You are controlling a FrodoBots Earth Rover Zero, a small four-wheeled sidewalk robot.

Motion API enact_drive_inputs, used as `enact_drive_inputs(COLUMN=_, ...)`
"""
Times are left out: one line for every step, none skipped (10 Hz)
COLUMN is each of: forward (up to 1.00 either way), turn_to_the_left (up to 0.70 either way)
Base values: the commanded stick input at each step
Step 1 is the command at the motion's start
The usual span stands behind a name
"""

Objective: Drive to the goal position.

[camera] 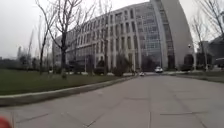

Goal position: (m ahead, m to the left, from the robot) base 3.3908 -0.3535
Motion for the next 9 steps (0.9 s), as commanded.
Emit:
enact_drive_inputs(forward=0.70, turn_to_the_left=0.00)
enact_drive_inputs(forward=0.70, turn_to_the_left=0.00)
enact_drive_inputs(forward=0.70, turn_to_the_left=0.00)
enact_drive_inputs(forward=0.70, turn_to_the_left=0.00)
enact_drive_inputs(forward=0.70, turn_to_the_left=0.00)
enact_drive_inputs(forward=0.70, turn_to_the_left=0.00)
enact_drive_inputs(forward=0.70, turn_to_the_left=0.00)
enact_drive_inputs(forward=0.70, turn_to_the_left=0.00)
enact_drive_inputs(forward=0.70, turn_to_the_left=0.00)
